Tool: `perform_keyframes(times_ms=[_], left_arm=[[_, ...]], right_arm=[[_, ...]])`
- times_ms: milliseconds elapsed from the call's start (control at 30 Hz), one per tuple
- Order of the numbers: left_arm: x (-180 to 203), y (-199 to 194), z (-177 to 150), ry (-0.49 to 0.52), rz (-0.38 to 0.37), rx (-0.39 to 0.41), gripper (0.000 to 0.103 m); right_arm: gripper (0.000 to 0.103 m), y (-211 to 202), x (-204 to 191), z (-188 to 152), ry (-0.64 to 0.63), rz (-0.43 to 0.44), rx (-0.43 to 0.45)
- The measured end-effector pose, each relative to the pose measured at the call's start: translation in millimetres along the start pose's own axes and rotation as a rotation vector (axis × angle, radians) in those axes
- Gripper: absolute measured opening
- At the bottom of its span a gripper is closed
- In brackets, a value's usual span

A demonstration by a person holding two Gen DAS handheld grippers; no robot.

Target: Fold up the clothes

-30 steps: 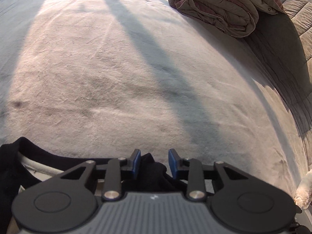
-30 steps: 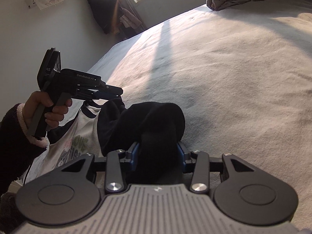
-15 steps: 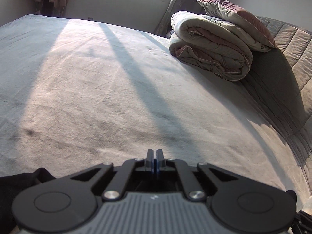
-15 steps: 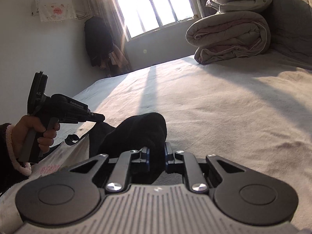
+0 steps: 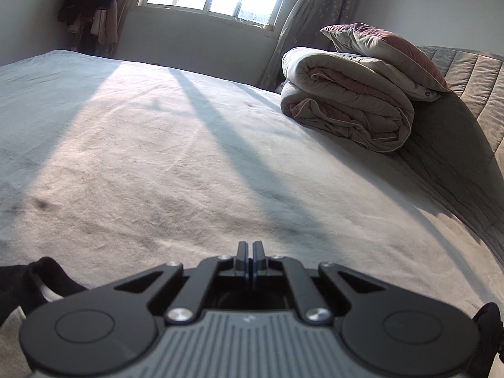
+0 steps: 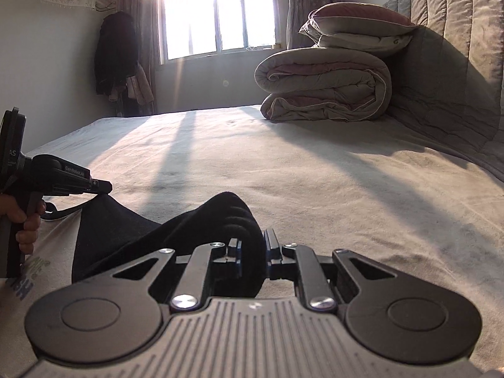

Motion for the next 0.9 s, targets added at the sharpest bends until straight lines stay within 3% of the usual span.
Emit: perform_keyframes(times_ms=[267,533,633,900], left_arm=[[-2.9,6.6,-7.3,-0.01,0.03,-0.047,0.003],[25.7,-37.4,-6.3,-0.143,-0.046,-0.046,0.032],[37.7,-43.1,-20.2,-0.182,-0.113,-0.067,0.032],[26.4,-31.4,-59.3,-0.189,-0.197,0.004,0.025]], right_arm=[[0.018,6.0,0.0,-10.7,0.03,0.017,-0.077],[0.022,4.1,-0.6,-9.9,0.048,0.032,-0.081],[0.023,4.4,-0.9,-9.4,0.058,0.032,-0.085],[0.023,5.3,-1.7,-8.3,0.09,0.033,-0.096]])
Point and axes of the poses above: each gripper's, at about its wrist camera, not at the fingertips, and y roughly the way its jaws point, x to its right, z to its top, the point moved 7 cm from there along y, roughly the way its jaws point, and after that the axes turned 13 degrees about -z, right-handed, at the moved point
